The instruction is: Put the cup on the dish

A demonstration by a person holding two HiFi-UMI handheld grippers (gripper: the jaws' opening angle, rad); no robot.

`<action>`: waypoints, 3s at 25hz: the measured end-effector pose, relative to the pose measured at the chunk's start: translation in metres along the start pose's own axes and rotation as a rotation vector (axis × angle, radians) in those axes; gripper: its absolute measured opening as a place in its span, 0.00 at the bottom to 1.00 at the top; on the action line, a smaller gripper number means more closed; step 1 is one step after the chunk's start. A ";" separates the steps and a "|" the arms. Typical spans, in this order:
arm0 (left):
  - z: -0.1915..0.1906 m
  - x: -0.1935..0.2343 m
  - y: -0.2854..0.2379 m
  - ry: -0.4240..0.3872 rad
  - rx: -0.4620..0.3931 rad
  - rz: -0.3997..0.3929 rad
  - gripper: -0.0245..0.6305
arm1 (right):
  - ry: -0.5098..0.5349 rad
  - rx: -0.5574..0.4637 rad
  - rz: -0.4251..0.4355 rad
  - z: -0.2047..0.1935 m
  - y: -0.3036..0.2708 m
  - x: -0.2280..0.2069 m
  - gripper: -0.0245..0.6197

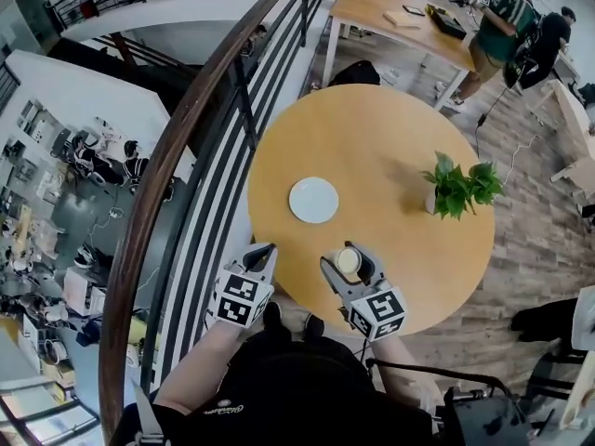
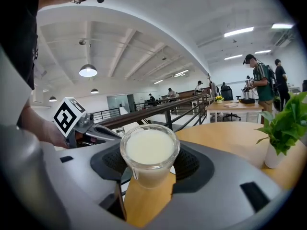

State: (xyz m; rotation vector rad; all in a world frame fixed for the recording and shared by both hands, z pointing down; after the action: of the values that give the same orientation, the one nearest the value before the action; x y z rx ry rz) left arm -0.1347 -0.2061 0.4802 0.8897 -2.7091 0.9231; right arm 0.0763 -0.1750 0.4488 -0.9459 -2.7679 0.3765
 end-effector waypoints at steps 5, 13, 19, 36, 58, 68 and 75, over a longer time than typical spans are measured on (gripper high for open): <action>-0.011 0.004 -0.020 0.014 0.051 -0.010 0.05 | -0.003 0.058 0.020 -0.021 -0.015 -0.005 0.43; -0.030 0.009 -0.037 0.047 0.102 -0.028 0.05 | -0.013 0.127 0.041 -0.049 -0.028 -0.003 0.43; -0.038 0.010 -0.050 0.047 0.124 -0.038 0.05 | -0.011 0.149 0.056 -0.062 -0.036 -0.005 0.43; -0.043 0.019 -0.063 0.075 0.147 -0.036 0.05 | 0.052 0.179 0.046 -0.078 -0.099 -0.041 0.43; -0.058 0.039 -0.059 0.114 0.197 -0.015 0.05 | 0.130 0.286 0.005 -0.100 -0.241 -0.093 0.43; -0.062 0.037 -0.060 0.112 0.204 -0.018 0.05 | 0.131 0.310 -0.005 -0.109 -0.249 -0.101 0.43; -0.064 0.037 -0.060 0.101 0.214 -0.024 0.05 | 0.139 0.335 -0.001 -0.116 -0.251 -0.100 0.43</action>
State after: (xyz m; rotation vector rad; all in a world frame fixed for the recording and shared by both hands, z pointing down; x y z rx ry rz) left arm -0.1335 -0.2243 0.5737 0.8829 -2.5438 1.2358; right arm 0.0413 -0.4084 0.6242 -0.8504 -2.4746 0.7178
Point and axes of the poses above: the fingertips, and each gripper's own axes: y backward along the fingers, x to its left, z out of its top, the point moved 8 cm from there along y, backward along the fingers, and after that the axes turned 15 degrees about y, right-handed, at the moved point
